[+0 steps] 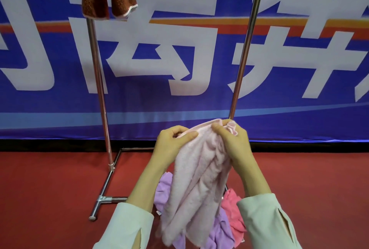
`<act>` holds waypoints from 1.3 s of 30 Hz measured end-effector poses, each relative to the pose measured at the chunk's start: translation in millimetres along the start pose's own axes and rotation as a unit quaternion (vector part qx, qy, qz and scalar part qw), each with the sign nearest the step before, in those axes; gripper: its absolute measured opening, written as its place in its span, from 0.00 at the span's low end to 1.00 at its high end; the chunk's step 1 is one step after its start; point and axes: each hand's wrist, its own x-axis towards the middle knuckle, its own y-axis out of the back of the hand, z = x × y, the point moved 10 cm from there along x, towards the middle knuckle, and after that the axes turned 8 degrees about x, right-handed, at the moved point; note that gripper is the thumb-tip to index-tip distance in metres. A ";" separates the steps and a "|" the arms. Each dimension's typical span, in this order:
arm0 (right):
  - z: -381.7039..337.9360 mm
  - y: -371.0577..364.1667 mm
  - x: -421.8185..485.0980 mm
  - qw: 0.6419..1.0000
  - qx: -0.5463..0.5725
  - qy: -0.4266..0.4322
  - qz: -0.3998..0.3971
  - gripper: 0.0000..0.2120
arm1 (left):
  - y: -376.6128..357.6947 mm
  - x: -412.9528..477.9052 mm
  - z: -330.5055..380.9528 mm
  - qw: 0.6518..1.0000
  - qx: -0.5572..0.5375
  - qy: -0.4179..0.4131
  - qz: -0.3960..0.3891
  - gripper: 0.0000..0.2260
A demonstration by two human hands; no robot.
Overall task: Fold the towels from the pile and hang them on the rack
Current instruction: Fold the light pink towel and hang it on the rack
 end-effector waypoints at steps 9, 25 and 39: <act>2.7 21.2 -0.6 0.991 0.070 0.011 0.115 0.11 | -6.3 -6.0 -14.3 0.981 -0.169 0.091 0.034 0.07; 8.3 -37.6 -14.5 0.989 0.035 -0.034 -0.140 0.09 | -15.4 -2.3 9.7 0.997 -0.082 0.008 -0.003 0.05; 2.3 7.3 -4.0 0.989 0.111 0.029 0.094 0.07 | -26.4 -5.4 -1.2 0.969 -0.226 0.088 -0.038 0.04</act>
